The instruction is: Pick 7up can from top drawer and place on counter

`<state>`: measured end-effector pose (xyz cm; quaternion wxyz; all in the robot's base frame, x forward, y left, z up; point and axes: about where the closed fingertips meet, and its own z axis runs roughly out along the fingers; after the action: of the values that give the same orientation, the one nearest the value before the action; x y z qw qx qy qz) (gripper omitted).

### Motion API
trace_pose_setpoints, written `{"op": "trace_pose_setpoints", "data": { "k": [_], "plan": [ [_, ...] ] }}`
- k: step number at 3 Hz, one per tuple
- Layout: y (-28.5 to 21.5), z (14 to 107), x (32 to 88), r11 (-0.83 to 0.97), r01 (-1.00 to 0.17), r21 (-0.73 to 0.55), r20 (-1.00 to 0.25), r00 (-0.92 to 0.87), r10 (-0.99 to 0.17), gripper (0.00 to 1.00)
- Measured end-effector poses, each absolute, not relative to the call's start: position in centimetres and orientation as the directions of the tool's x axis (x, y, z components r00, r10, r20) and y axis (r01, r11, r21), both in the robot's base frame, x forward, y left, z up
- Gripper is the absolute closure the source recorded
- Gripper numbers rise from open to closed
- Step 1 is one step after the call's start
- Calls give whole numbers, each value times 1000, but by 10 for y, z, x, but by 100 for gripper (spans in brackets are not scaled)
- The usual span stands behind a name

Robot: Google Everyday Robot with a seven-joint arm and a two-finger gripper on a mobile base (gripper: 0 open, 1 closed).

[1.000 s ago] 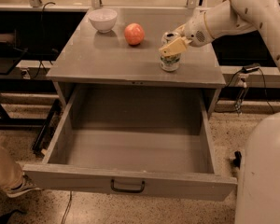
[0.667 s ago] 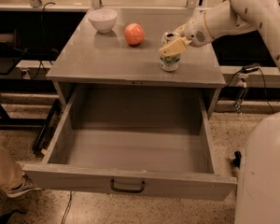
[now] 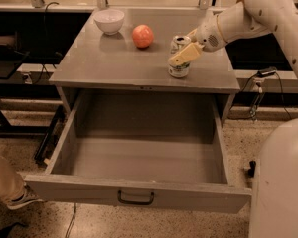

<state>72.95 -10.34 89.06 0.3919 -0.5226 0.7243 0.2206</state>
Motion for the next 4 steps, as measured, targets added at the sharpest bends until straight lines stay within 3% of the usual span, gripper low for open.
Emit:
{"op": "trace_pose_setpoints", "data": {
  "k": [2, 4],
  "plan": [
    [-113, 895, 730, 379, -918, -117, -805, -136, -578, 0],
    [-191, 935, 705, 537, -811, -232, -823, -130, -553, 0]
  ]
}}
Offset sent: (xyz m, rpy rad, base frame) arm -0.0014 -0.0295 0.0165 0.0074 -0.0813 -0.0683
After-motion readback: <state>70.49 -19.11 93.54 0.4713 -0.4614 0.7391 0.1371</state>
